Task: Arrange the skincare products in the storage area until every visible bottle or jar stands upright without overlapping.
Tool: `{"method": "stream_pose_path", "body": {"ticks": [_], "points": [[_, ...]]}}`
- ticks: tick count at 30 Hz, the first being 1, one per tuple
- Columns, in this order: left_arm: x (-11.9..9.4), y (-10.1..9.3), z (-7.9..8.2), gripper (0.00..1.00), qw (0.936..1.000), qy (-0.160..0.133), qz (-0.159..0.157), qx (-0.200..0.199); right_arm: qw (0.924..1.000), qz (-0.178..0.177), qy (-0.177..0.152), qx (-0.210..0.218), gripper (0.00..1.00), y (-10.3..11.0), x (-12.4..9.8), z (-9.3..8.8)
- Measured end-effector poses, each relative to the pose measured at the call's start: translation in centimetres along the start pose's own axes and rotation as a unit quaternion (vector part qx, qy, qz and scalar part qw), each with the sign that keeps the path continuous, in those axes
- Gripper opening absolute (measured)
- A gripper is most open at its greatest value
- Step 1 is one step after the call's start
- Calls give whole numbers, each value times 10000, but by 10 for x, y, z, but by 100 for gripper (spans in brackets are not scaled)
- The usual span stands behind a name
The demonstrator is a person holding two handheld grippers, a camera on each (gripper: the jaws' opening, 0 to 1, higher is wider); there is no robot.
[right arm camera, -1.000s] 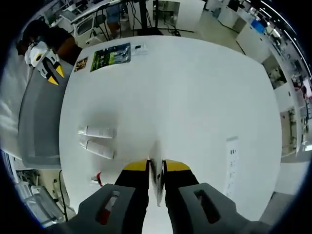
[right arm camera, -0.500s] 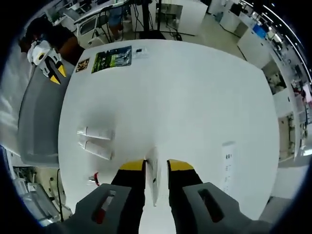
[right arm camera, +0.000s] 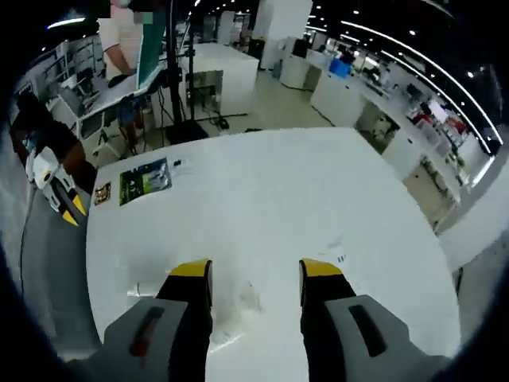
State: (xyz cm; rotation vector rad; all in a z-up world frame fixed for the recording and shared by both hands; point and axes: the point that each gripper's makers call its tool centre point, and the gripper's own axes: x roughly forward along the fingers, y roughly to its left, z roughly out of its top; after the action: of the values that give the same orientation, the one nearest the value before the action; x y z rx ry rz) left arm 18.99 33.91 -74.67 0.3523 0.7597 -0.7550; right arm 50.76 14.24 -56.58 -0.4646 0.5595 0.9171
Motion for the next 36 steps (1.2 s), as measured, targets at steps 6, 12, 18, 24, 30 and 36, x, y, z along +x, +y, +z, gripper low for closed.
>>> {"method": "stream_pose_path", "body": {"ticks": [6,12,18,24,30,36], "points": [[3,-5,-3,18,9998,107,-108,116,9954,-555,-637,457,47,22,-52,-11],[4,-8,-11,18,9995,271,-155,112,9742,-1127,-1238,1511,49,46,-98,-50],[5,-11,-17,18,9988,431,-225,111,9093,-1427,-2367,3112,49,72,-122,-69],[8,-13,-24,18,9975,613,-287,192,9107,-1282,-2094,3322,50,113,-103,-96],[7,-12,-30,19,9965,784,-249,142,8957,-1206,-2188,3678,50,118,-103,-110],[7,-13,-34,19,9954,911,-255,179,8991,-1188,-2096,3655,51,128,-108,-128]]}}
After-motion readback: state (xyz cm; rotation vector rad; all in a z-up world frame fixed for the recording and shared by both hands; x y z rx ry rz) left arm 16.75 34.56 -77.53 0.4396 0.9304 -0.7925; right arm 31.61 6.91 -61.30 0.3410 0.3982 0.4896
